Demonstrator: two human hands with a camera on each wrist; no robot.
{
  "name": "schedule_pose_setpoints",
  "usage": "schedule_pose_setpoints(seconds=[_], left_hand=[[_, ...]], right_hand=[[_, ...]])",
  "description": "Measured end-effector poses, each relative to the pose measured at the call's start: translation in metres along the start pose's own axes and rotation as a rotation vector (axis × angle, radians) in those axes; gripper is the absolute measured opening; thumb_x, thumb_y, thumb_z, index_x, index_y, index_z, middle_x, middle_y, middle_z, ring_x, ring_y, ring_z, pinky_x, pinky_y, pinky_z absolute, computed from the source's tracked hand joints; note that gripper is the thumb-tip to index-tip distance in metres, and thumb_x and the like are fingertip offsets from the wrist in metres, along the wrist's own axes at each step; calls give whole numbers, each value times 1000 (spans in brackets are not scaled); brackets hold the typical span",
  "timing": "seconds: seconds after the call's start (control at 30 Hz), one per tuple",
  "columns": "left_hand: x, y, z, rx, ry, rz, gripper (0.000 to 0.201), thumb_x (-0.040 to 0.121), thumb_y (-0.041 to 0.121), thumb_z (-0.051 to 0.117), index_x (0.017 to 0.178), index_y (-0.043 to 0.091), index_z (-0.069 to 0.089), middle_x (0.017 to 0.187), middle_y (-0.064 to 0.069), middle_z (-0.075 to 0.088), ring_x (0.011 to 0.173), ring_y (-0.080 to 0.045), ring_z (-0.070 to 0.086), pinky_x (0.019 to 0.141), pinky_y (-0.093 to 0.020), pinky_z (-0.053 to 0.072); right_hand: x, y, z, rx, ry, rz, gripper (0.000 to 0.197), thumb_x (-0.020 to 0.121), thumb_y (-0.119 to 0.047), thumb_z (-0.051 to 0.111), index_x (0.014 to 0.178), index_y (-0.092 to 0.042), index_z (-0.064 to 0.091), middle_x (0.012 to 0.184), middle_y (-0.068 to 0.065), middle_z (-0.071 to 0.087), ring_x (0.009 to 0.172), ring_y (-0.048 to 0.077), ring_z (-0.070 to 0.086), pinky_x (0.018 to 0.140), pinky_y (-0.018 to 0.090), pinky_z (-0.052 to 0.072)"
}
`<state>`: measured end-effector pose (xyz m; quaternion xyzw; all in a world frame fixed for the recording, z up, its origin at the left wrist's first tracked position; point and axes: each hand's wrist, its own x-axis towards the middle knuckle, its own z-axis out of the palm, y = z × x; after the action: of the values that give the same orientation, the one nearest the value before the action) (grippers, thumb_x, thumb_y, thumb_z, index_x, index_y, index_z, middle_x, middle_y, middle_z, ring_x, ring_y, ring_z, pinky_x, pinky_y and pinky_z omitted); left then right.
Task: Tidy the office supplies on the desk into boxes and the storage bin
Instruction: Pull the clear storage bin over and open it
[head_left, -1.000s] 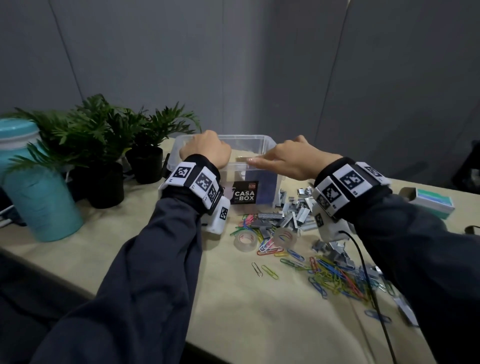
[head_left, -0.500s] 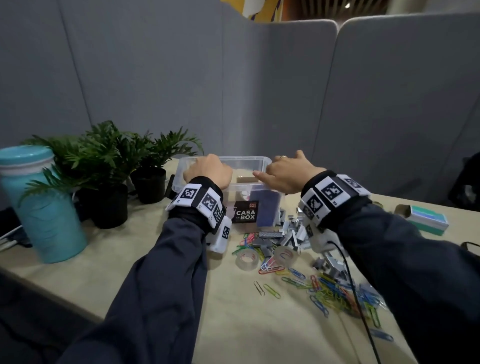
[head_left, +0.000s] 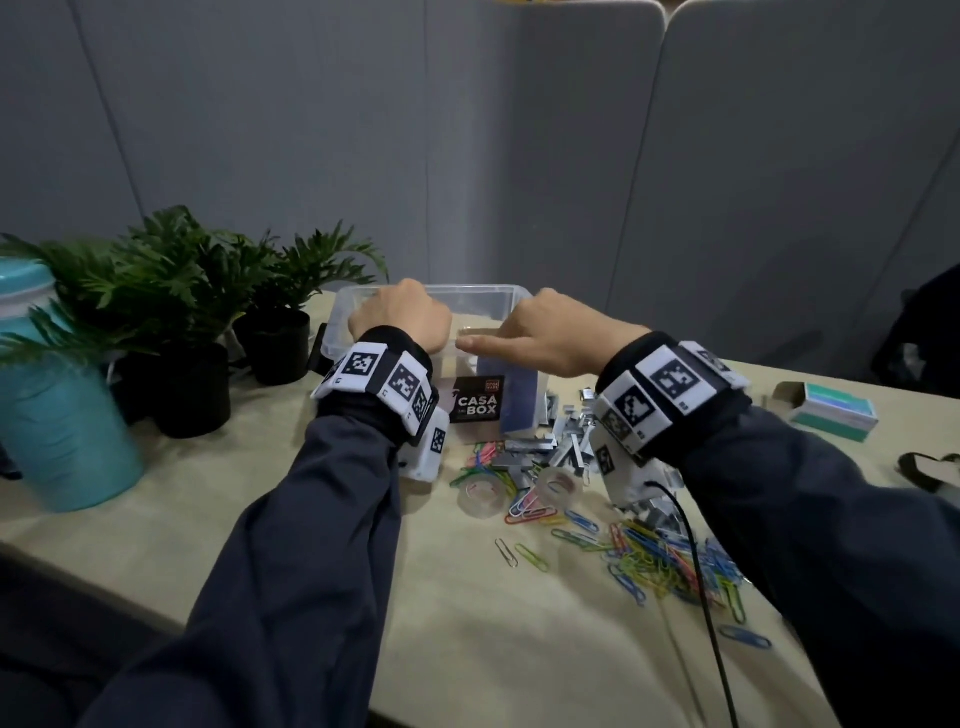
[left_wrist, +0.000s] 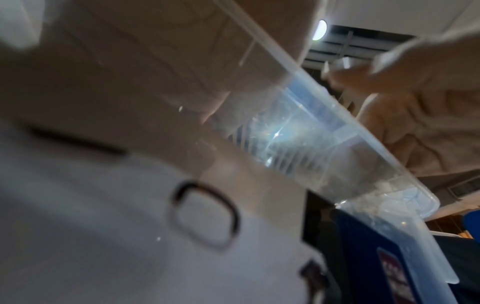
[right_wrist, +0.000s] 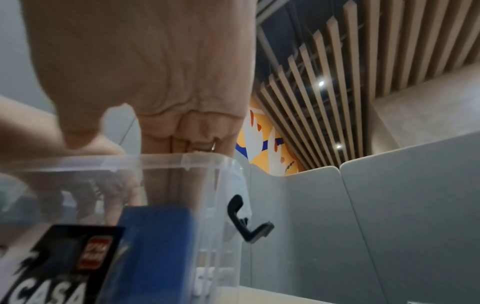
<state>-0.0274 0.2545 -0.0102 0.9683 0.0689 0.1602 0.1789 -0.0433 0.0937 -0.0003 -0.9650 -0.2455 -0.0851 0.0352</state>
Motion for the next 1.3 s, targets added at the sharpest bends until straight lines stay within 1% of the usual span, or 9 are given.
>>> schedule_pose_setpoints(seconds=[0.07, 0.23, 0.43, 0.57, 0.63, 0.73, 0.87, 1.03, 1.3], left_hand=[[0, 0, 0, 1, 0, 1, 36, 95, 23, 40, 119, 3, 58, 124, -19, 60, 111, -36, 56, 76, -35, 35], [0, -2, 0, -15, 36, 5, 36, 94, 22, 40, 118, 3, 59, 124, -19, 60, 112, -36, 56, 77, -34, 34], [2, -7, 0, -52, 78, 14, 35, 95, 16, 37, 119, 2, 57, 125, -22, 58, 113, -39, 54, 78, -37, 37], [6, -9, 4, -75, 101, 78, 34, 95, 15, 36, 117, 5, 60, 121, -18, 61, 108, -37, 56, 77, -37, 37], [6, -9, 7, -68, 128, 108, 33, 94, 16, 36, 114, 9, 62, 117, -16, 63, 104, -37, 57, 75, -37, 39], [6, -7, 10, -39, 177, 129, 33, 96, 19, 36, 111, 6, 62, 113, -19, 64, 101, -38, 58, 73, -37, 39], [7, -2, 11, 1, 188, 135, 36, 97, 22, 34, 111, 3, 62, 111, -22, 64, 98, -39, 59, 73, -37, 40], [10, -1, 16, 27, 167, 158, 38, 97, 27, 35, 105, 3, 64, 105, -21, 65, 92, -38, 59, 72, -36, 41], [14, -2, 18, 55, 120, 192, 40, 97, 29, 34, 98, 3, 65, 103, -24, 65, 89, -38, 58, 72, -37, 41]], right_hand=[[3, -1, 0, 31, -40, 23, 81, 92, -68, 36, 60, 3, 57, 51, 7, 44, 52, 17, 42, 55, 32, 31], [7, -2, 5, 16, 5, 70, 79, 92, -71, 33, 48, -6, 41, 50, 8, 42, 53, 19, 43, 59, 35, 34], [5, 10, 7, 173, 108, 66, 73, 104, -52, 23, 51, -5, 40, 55, 8, 44, 54, 17, 44, 65, 31, 33], [2, 25, 16, 229, 108, 43, 70, 106, -43, 24, 76, 8, 61, 70, 16, 57, 68, 29, 54, 72, 36, 43], [1, 29, 27, 197, 162, -19, 61, 108, -37, 23, 79, 2, 60, 77, 13, 57, 73, 27, 49, 80, 38, 42], [1, 31, 40, 226, 241, -38, 60, 102, -39, 15, 104, -6, 65, 99, 9, 54, 91, 22, 45, 89, 34, 35], [9, 29, 42, 230, 257, 125, 43, 106, -37, 22, 125, -15, 55, 120, 11, 42, 112, 27, 44, 96, 45, 39], [15, 29, 43, 406, 163, 180, 40, 107, -29, 27, 125, -5, 54, 131, 20, 41, 128, 35, 41, 109, 46, 34], [-10, 30, 19, 548, 49, 150, 48, 109, -27, 24, 152, -7, 28, 149, 17, 31, 141, 27, 30, 116, 34, 22]])
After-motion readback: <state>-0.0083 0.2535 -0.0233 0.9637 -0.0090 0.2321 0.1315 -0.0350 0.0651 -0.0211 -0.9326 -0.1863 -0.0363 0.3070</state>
